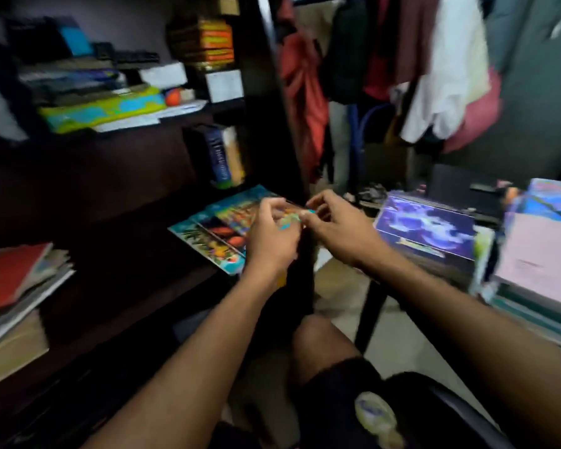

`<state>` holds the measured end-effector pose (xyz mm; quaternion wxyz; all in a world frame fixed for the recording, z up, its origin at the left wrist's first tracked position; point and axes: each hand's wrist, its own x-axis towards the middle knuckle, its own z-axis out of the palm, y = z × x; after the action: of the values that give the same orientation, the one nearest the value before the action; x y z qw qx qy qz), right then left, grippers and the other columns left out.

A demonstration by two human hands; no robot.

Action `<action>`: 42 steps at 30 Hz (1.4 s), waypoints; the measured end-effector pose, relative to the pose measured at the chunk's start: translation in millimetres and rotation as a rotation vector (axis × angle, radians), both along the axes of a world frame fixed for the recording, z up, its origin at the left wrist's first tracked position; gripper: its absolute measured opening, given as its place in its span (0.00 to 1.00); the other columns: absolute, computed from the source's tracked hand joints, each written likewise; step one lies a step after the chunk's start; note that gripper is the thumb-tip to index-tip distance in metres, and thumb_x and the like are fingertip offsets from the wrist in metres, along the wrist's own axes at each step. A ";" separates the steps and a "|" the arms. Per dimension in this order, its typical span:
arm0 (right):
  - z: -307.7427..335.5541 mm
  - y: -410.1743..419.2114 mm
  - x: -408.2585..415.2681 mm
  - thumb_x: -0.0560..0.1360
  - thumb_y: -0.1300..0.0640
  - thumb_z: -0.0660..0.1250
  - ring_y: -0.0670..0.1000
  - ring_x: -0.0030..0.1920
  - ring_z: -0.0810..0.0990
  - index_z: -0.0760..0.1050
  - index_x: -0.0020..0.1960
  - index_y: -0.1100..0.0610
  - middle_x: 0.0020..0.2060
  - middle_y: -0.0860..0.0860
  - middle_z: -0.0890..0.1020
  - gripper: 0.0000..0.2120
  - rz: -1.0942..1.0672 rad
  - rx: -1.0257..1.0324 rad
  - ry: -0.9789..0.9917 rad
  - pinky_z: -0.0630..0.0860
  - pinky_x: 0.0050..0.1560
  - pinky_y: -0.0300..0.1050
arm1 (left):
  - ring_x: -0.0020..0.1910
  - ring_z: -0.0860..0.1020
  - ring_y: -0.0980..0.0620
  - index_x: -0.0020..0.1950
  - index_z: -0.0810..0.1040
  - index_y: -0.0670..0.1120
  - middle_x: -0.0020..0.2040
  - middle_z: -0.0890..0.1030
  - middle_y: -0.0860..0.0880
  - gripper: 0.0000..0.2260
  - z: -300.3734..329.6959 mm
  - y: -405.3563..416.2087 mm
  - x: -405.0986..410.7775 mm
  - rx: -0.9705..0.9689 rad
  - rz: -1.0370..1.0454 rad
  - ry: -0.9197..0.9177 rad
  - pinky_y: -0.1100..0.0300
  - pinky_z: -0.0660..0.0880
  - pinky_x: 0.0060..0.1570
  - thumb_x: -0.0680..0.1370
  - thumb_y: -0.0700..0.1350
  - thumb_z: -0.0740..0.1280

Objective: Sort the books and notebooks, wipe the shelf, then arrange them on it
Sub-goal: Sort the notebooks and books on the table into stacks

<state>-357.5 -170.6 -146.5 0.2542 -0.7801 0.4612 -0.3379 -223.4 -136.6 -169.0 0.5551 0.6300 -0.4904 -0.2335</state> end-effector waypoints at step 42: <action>-36.9 -80.6 157.8 0.69 0.46 0.80 0.50 0.56 0.83 0.63 0.62 0.48 0.54 0.46 0.83 0.32 0.183 0.272 -0.104 0.78 0.58 0.50 | 0.59 0.83 0.46 0.70 0.73 0.45 0.62 0.84 0.45 0.31 -35.9 -7.6 213.9 -0.109 0.085 0.163 0.44 0.80 0.61 0.70 0.38 0.80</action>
<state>-199.7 -251.2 -183.4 0.4106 -0.7587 0.4159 -0.2878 -9.6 -144.2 -204.9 0.6359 0.5982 -0.4282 -0.2333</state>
